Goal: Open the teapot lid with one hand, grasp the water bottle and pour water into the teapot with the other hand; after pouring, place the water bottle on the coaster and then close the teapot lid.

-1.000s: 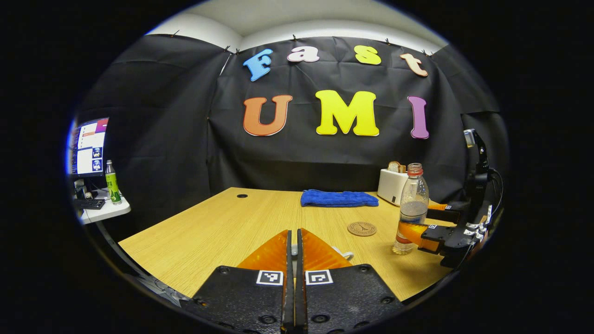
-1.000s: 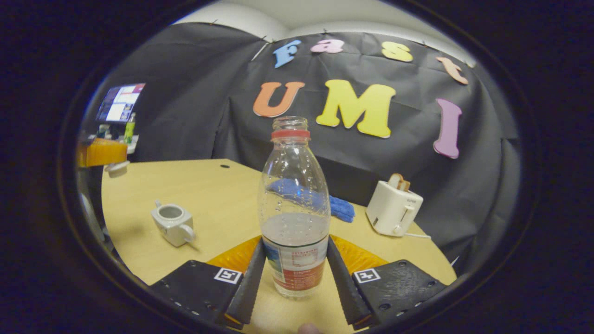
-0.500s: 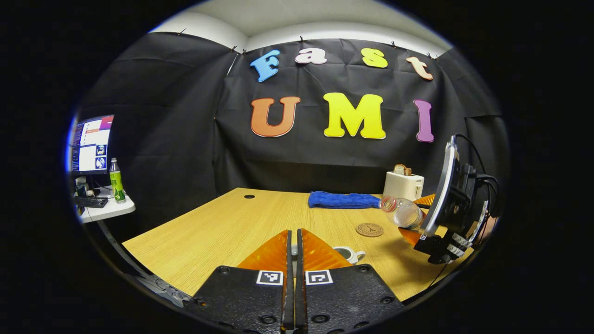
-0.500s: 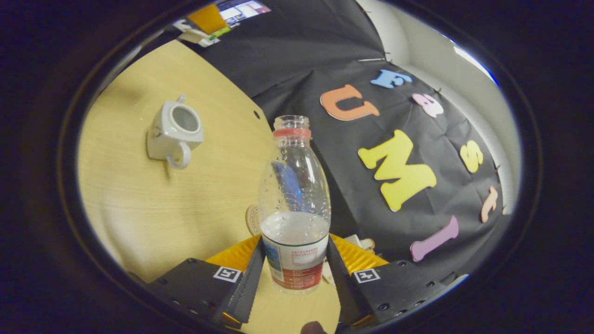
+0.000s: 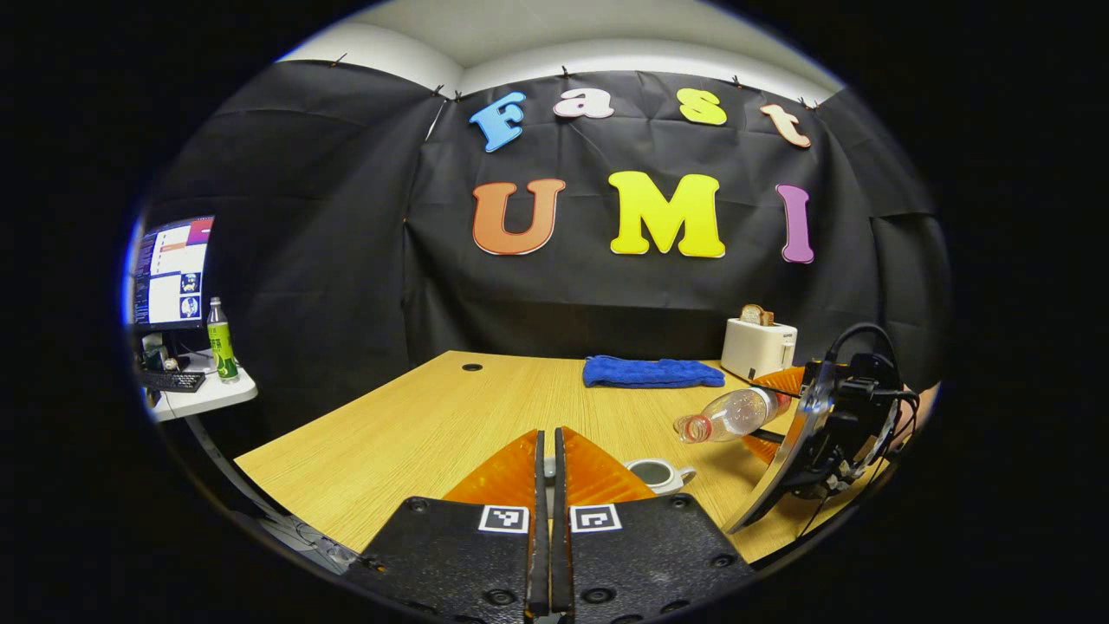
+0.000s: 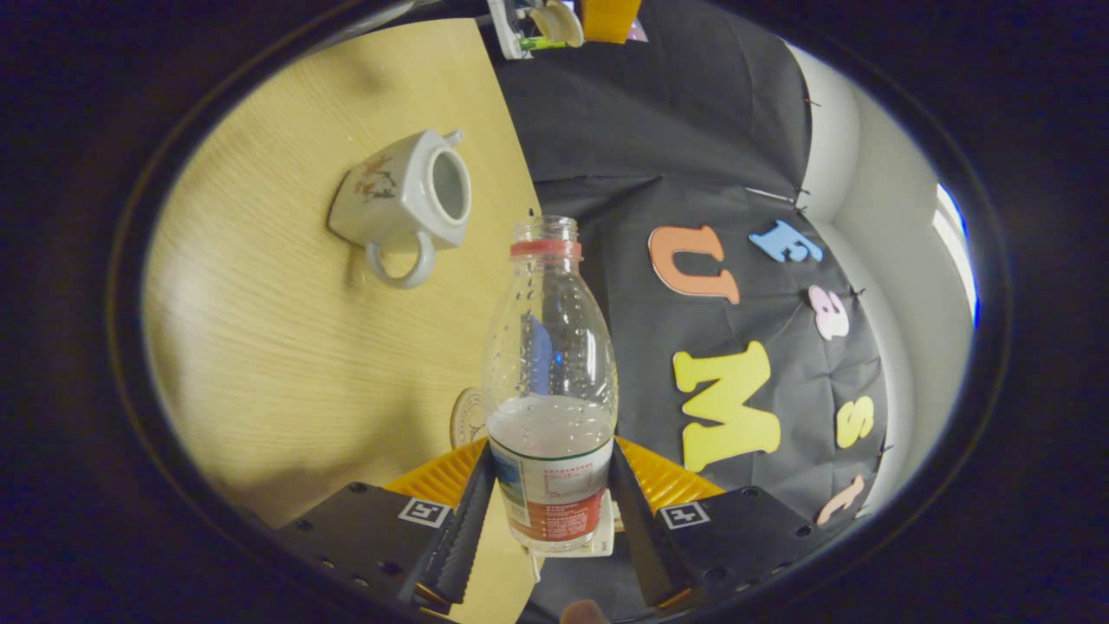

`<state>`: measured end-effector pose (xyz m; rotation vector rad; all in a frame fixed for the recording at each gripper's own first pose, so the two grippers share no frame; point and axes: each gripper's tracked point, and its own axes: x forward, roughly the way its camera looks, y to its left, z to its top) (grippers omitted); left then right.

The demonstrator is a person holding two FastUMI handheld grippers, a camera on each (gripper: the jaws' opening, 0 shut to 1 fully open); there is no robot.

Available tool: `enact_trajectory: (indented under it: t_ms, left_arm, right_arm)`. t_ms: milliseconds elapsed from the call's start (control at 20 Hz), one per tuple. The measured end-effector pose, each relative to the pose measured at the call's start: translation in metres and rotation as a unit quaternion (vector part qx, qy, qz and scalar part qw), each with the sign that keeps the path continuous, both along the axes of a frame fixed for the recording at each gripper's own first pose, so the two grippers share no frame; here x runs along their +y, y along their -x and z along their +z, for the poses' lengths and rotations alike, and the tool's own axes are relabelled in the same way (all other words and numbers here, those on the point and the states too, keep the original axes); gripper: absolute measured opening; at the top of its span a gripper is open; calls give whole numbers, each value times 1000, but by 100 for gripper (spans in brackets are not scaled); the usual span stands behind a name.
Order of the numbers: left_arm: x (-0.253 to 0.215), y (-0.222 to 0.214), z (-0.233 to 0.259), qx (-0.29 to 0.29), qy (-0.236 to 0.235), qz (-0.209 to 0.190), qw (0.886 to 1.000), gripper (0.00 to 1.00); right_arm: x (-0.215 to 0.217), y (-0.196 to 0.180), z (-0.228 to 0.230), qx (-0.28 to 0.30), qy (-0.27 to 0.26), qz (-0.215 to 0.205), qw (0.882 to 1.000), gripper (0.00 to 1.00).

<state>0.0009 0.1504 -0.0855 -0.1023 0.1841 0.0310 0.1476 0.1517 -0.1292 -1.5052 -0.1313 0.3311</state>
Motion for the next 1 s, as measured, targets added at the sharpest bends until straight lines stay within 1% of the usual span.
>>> enact_trajectory:
  t_ms: [250, 450, 750, 1000]
  left_arm:
    - [5, 0, 0, 0, 2, 2, 1000, 4]
    - [7, 1, 0, 2, 2, 0, 1000, 4]
    - [11, 1, -3, 4, 7, 3, 1000, 4]
    - [14, 2, -2, 5, 11, 5, 1000, 4]
  right_arm:
    - [14, 6, 5, -30, 51, 25, 998, 72]
    - [24, -3, 7, -38, 70, 34, 996, 73]
    - [29, 0, 9, -58, 97, 49, 992, 72]
    - [37, 3, 24, -107, 132, 68, 983, 72]
